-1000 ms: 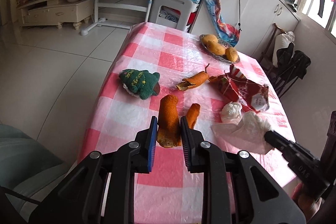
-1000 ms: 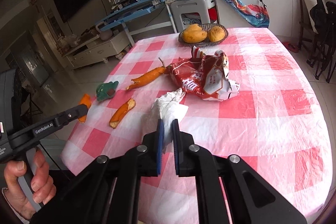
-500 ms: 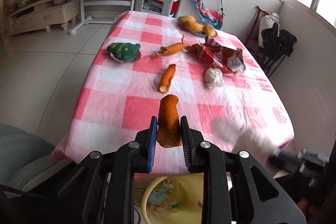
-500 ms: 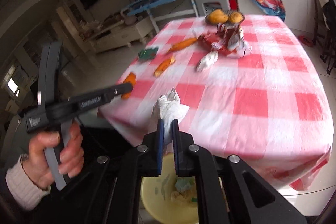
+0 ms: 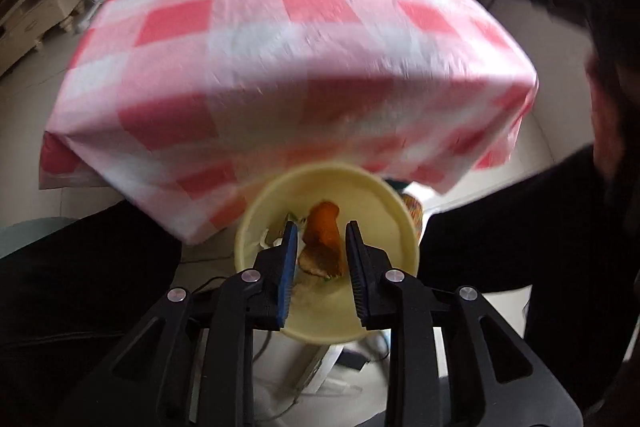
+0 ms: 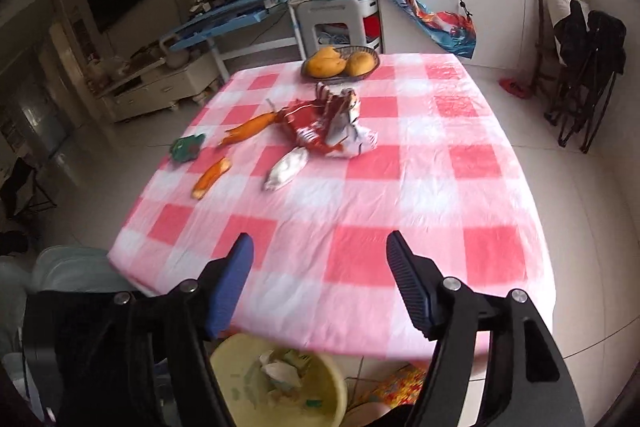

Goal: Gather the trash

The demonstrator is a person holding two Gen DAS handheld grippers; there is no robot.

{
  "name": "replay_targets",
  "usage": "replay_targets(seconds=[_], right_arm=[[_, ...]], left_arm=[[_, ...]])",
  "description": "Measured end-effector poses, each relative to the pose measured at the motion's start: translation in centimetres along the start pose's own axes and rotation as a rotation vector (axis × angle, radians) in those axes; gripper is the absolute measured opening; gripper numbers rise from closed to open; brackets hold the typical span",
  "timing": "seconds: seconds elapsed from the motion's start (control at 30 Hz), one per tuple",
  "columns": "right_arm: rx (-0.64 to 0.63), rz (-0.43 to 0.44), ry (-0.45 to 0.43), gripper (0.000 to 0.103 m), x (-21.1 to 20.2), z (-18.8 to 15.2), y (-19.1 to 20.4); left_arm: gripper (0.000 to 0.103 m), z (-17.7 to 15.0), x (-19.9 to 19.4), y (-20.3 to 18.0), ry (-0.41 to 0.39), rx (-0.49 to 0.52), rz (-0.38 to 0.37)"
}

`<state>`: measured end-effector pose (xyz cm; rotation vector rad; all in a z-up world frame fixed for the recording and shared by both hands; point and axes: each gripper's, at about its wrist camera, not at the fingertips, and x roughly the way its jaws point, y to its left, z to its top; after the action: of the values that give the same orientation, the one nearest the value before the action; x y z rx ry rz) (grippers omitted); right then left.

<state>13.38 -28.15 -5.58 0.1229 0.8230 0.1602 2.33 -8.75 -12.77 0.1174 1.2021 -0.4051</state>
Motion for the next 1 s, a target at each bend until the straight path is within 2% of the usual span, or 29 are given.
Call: replay_targets(seconds=[0.03, 0.07, 0.1, 0.2, 0.33, 0.5, 0.53, 0.7, 0.9, 1.0], right_arm=[[-0.003, -0.014, 0.016, 0.068, 1.6, 0.8, -0.3], [-0.012, -0.038, 0.038, 0.069, 3.2, 1.6, -0.7], [-0.024, -0.063, 0.059, 0.069, 4.9, 2.4, -0.8], [-0.057, -0.095, 0.109, 0.069, 8.9, 3.4, -1.2], [-0.095, -0.114, 0.111, 0.072, 12.0, 4.1, -1.1], [-0.130, -0.094, 0.099, 0.095, 13.9, 6.7, -0.4], [-0.139, -0.100, 0.132, 0.095, 15.0, 7.2, -0.4], [-0.139, -0.105, 0.133, 0.097, 15.5, 7.7, -0.6], [-0.138, -0.104, 0.134, 0.097, 15.6, 7.7, -0.6], [-0.138, -0.104, 0.133, 0.097, 15.4, 7.5, -0.6]], left_arm=[[0.028, -0.3, 0.5, -0.7, 0.013, 0.038, 0.049], [0.034, -0.4, 0.7, -1.0, 0.015, 0.058, 0.069], [0.040, -0.4, 0.7, -1.1, 0.012, 0.064, 0.068], [0.050, -0.1, 0.4, -0.5, -0.012, 0.036, 0.055], [0.051, 0.9, 0.9, 0.9, 0.003, -0.029, 0.044], [0.052, 1.8, 0.9, 1.5, -0.008, -0.063, 0.024], [0.053, 1.9, 0.9, 1.6, -0.010, -0.067, 0.024], [0.060, 2.3, 1.4, 1.8, -0.009, -0.083, 0.057], [0.062, 2.4, 1.6, 3.4, -0.001, -0.172, 0.040], [0.062, 2.3, 2.0, 3.0, 0.002, -0.167, 0.043]])
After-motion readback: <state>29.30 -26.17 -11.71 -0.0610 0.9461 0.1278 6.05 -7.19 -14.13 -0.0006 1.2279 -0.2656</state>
